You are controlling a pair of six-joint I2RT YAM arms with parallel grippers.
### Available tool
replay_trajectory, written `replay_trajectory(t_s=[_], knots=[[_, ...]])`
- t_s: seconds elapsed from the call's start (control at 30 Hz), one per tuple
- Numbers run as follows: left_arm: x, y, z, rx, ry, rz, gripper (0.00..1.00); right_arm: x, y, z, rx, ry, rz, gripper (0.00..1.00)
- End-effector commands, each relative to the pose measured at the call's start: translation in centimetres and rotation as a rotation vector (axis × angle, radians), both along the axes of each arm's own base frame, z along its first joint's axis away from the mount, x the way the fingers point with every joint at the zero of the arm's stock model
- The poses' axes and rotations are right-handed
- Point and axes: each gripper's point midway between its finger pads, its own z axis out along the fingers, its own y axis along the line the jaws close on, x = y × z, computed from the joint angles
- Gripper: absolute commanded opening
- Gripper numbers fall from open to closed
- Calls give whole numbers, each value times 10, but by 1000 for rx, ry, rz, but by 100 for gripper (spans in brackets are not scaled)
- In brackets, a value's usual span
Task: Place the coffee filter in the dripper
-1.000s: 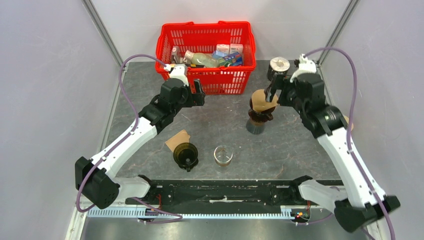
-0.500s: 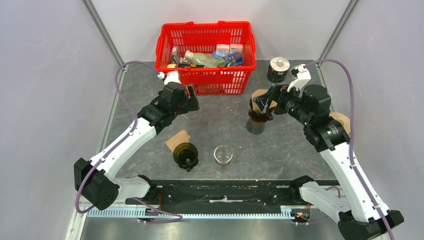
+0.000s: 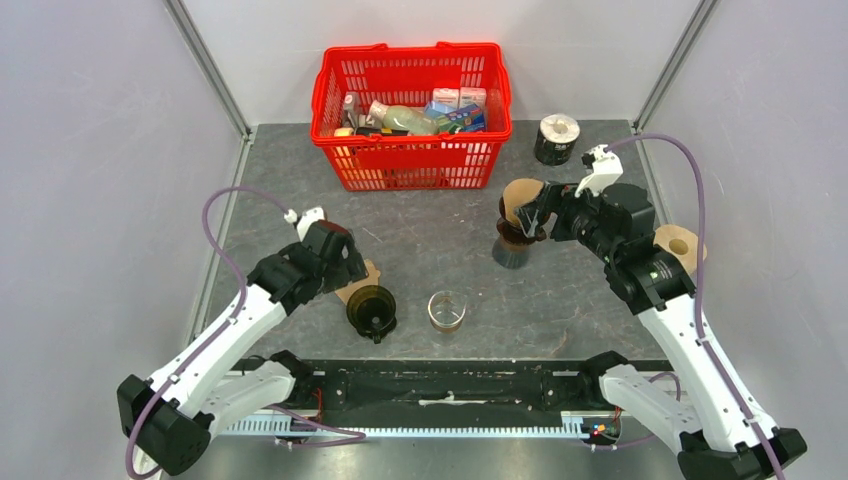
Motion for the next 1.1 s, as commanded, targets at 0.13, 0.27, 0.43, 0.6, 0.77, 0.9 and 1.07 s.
replay_trajectory(t_s=[0.13, 0.27, 0.43, 0.6, 0.77, 0.9, 1.07], knots=[[-52, -13, -48, -110, 227, -53, 81, 7, -39, -8, -115, -31, -184, 97], [-60, -16, -53, -112, 260, -105, 75, 9, -38, -11, -124, -15, -184, 97], [-66, -21, -70, -125, 307, -127, 62, 10, -41, -14, -135, -11, -193, 97], [-62, -29, -78, -133, 328, -149, 42, 10, -45, -15, -145, -9, -213, 97], [-59, -35, -80, -134, 342, -171, 14, 7, -52, -17, -157, -10, -243, 97], [-53, -33, -69, -114, 311, -180, 2, 7, -56, -16, -164, -24, -262, 97], [-43, -36, -34, -117, 232, -222, 2, 10, -60, -17, -166, -26, -291, 97]])
